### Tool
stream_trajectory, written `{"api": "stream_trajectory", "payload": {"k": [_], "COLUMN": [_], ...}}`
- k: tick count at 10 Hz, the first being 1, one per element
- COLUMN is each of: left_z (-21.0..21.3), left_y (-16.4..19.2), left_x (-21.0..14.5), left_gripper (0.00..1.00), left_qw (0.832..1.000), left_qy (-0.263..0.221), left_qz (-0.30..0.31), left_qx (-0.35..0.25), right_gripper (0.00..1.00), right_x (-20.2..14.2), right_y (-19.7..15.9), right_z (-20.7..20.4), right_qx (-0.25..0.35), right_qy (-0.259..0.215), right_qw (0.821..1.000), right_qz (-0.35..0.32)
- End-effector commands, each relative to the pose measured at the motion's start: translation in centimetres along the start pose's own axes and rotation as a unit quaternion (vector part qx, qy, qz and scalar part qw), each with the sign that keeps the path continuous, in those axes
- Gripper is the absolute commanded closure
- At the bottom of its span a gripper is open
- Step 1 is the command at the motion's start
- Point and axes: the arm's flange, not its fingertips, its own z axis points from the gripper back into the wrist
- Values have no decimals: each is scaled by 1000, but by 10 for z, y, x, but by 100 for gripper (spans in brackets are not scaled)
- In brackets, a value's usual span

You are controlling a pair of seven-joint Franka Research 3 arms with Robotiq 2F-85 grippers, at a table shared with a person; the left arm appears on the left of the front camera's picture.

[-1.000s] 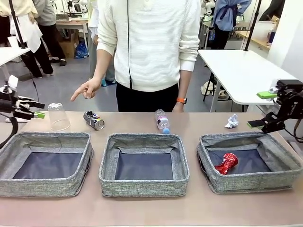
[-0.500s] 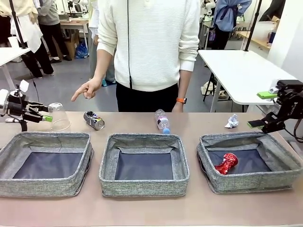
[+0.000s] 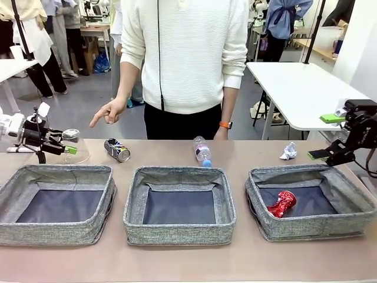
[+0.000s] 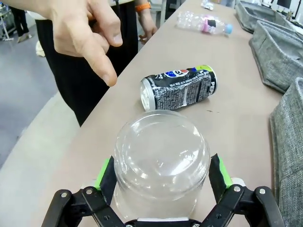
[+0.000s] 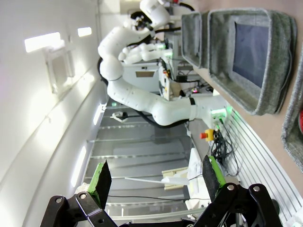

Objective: Sort the waste into the appropriate baskets.
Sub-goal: Pick up the waste item pointed out by the person.

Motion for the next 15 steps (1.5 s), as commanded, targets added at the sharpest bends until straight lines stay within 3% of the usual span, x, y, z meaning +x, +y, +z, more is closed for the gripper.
{"api": "stream_trajectory", "payload": {"k": [1,3,4,5,6,7,8,9,10,11,15], "left_z": [0,-1,-3,-6,-6,-8,-9,-10,-11,-11,-9], "left_y": [-1,-1,-2,-3,-4,-5,-5,-5,-5,-5,-5], "left_x": [-3,-5,-5,-5,-5,-4,-3,-3,-3,-3,-1], "left_gripper": [0,0,20,19,39,25,58,44,78,64,64], "left_qw": [1000,1000,1000,1000,1000,1000,1000,1000,1000,1000,1000], "left_qy": [-4,-9,-8,-10,-10,-13,-13,-12,-12,-11,-9], "left_qz": [2,9,4,6,4,4,4,6,8,11,14], "left_qx": [-7,-9,-8,-11,-9,-10,-10,-9,-9,-11,-10], "right_gripper": [0,0,0,0,0,0,0,0,0,0,0], "right_x": [1,1,1,1,1,1,1,1,1,1,1], "right_y": [6,6,6,6,6,6,6,6,6,6,6], "right_z": [0,0,0,0,0,0,0,0,0,0,0], "right_qx": [6,6,6,6,6,6,6,6,6,6,6], "right_qy": [0,0,0,0,0,0,0,0,0,0,0], "right_qw": [1000,1000,1000,1000,1000,1000,1000,1000,1000,1000,1000], "right_qz": [-7,-7,-7,-7,-7,-7,-7,-7,-7,-7,-7]}}
